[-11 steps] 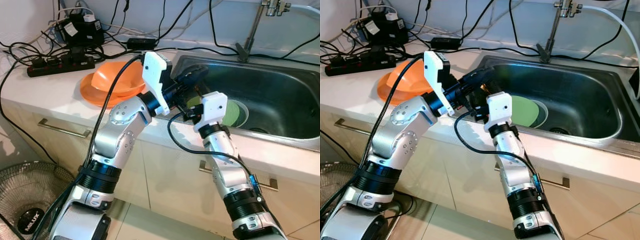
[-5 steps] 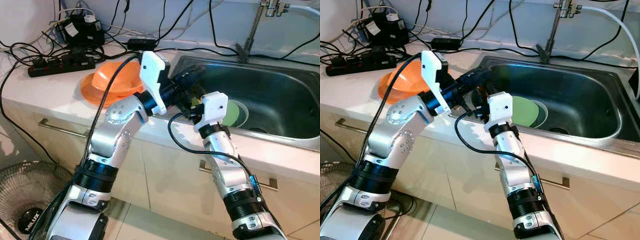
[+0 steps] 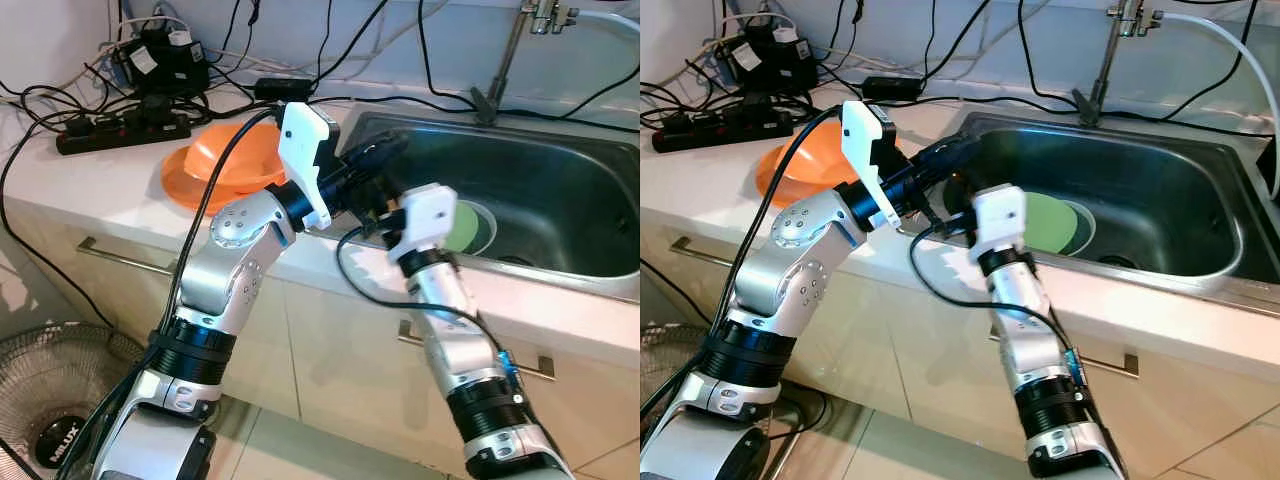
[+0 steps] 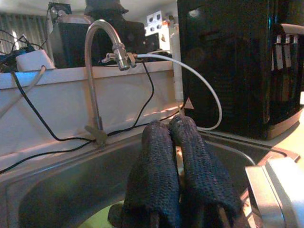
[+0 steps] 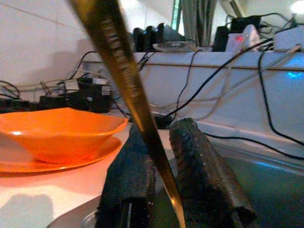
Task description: Kitchen organization
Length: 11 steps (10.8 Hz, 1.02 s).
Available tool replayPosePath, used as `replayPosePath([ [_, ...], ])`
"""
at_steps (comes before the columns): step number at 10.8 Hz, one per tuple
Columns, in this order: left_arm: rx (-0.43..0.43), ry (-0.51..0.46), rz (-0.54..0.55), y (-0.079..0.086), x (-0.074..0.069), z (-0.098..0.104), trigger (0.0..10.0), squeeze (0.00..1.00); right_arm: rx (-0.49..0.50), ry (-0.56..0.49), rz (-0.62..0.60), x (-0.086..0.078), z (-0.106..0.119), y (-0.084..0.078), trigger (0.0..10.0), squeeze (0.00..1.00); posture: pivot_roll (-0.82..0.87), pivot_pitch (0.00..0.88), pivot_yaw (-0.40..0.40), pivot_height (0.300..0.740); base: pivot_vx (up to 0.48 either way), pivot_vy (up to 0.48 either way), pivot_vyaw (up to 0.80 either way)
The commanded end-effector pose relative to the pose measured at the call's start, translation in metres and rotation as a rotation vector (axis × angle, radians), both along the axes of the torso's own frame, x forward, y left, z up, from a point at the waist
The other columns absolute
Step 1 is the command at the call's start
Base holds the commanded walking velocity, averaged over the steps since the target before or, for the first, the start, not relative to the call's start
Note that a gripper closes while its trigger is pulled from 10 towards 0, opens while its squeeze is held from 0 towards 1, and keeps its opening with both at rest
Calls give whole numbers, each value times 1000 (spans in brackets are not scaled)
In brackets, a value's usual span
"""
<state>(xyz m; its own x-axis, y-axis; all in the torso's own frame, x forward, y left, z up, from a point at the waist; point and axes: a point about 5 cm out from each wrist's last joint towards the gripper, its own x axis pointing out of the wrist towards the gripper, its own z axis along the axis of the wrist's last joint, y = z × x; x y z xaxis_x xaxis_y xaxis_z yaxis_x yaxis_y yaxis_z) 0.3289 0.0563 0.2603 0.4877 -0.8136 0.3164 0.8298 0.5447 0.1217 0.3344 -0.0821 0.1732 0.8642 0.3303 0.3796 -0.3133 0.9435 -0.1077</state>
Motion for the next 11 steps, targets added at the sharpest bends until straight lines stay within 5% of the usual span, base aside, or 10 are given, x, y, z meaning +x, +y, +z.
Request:
replayPosePath([
  [1, 2, -10, 1, 2, -1, 2, 10000, 0, 26, -13, -16, 4, 7, -3, 0, 0, 179, 8, 40, 740, 0, 0, 0],
  [5, 0, -15, 22, 4, 1, 2, 10000, 0, 23, -10, -13, 4, 6, -3, 0, 0, 180, 11, 40, 740, 0, 0, 0],
  [6, -3, -15, 25, 4, 1, 2, 10000, 184, 21, -10, -13, 4, 6, -3, 0, 0, 180, 11, 40, 740, 0, 0, 0],
  [7, -11, -13, 38, 4, 2, 2, 10000, 1000, 21, -10, -13, 5, 6, -3, 0, 0, 180, 11, 40, 740, 0, 0, 0],
  [11, -70, -10, 54, 11, 0, 6, 10000, 1000, 8, -3, -41, 10, 6, -9, 0, 0, 189, 16, 34, 740, 0, 0, 0],
])
